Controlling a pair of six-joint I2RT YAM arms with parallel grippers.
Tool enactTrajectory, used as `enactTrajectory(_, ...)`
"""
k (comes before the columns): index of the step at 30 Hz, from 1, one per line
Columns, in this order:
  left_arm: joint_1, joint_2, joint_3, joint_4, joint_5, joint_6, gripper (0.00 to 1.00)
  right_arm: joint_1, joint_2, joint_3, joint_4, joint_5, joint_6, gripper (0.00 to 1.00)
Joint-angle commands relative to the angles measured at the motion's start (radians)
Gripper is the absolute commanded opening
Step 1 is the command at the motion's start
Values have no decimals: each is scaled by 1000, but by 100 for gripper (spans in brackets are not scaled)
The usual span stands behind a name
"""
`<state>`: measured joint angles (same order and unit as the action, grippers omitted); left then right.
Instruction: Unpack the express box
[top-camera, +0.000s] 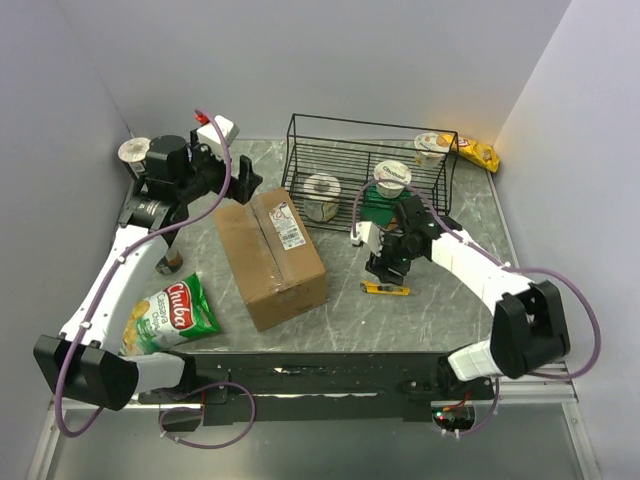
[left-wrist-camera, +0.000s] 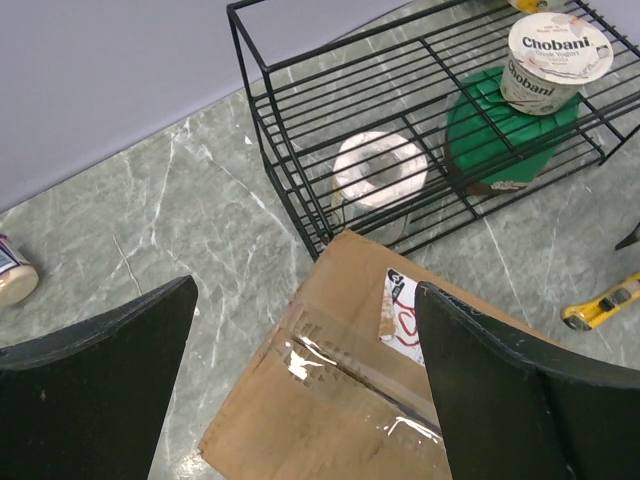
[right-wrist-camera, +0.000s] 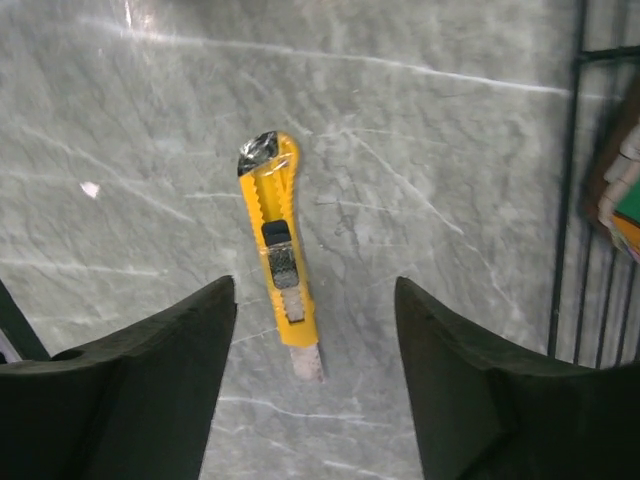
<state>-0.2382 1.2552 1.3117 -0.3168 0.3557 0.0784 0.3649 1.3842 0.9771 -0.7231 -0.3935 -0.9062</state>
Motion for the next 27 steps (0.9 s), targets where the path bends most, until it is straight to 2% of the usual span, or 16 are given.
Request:
enactTrajectory(1, -6, -45, -15, -8, 31, 41, 97, 5, 73, 38, -64, -39, -152, 66)
enactTrajectory(8, -7, -53, -22, -16, 23, 54, 97, 11, 145, 22, -79, -15, -273, 64)
enactTrajectory(20, -6, -53, -3, -45, 42, 57, 96, 37, 200, -66, 14, 84, -407, 60)
enactTrajectory(23, -7, -53, 0, -56, 37, 60, 96, 54, 232, -60, 19, 93, -437, 55)
enactTrajectory(27, -7, -54, 0, -57, 34, 57, 97, 80, 260, -55, -7, 119, -528, 36)
